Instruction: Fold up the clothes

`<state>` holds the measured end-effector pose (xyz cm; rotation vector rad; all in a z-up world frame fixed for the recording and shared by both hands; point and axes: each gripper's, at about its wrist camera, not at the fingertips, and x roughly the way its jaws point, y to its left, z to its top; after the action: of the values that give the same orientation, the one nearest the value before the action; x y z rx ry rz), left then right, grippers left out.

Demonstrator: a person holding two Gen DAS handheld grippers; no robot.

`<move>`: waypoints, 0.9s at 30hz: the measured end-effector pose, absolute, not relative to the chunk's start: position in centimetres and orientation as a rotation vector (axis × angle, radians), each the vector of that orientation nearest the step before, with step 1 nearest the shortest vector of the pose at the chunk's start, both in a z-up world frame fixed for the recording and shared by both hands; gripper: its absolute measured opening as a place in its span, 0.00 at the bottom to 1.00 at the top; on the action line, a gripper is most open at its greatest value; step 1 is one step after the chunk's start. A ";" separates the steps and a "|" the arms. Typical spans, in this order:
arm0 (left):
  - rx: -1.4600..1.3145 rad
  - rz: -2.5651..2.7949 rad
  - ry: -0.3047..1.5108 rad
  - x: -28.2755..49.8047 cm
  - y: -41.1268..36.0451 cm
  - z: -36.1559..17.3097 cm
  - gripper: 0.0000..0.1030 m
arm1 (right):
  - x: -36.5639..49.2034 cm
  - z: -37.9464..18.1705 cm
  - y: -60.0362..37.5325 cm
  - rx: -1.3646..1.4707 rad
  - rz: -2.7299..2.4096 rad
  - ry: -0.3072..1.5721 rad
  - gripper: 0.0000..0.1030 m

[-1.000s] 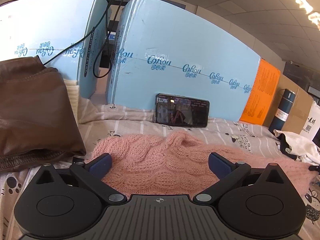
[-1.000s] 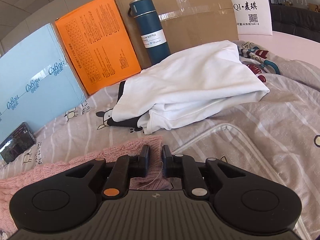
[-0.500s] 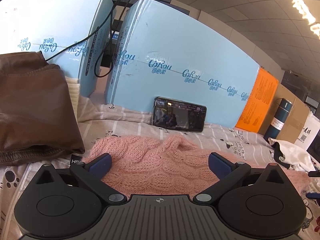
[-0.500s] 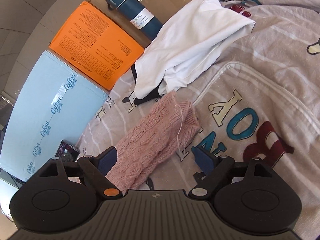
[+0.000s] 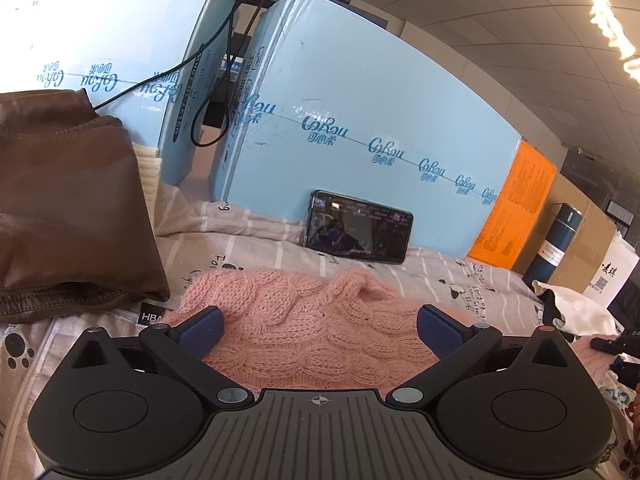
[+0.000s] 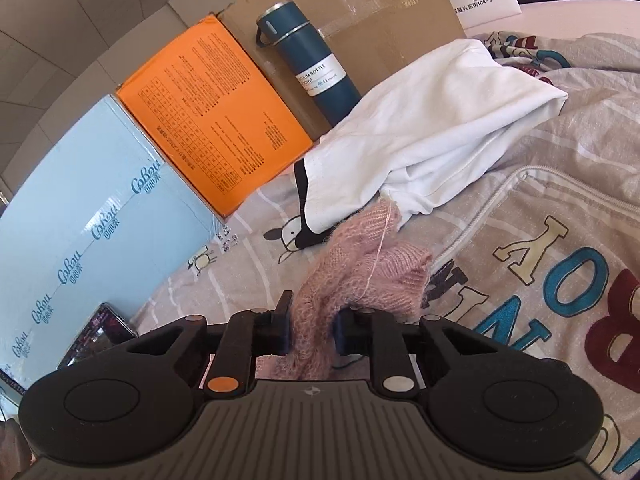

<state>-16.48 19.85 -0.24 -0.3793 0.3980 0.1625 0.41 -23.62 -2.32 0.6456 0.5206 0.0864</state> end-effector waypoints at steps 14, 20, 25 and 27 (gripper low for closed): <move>-0.380 0.167 0.356 -16.9 19.8 0.3 1.00 | -3.8 2.1 -24.3 0.468 0.010 0.288 0.12; -0.378 0.162 0.353 -16.9 19.7 0.1 1.00 | -4.7 2.5 -18.9 0.323 0.214 0.283 0.12; -0.383 0.161 0.349 -17.0 19.7 0.1 1.00 | -5.0 1.9 -14.2 0.239 0.359 0.339 0.16; -0.385 0.159 0.347 -17.1 19.8 0.1 1.00 | -5.2 1.5 -12.4 0.198 0.409 0.369 0.26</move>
<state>-17.08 19.78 0.08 -0.3850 0.3470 0.1590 -5.21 -12.41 1.47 0.1981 0.3690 0.4087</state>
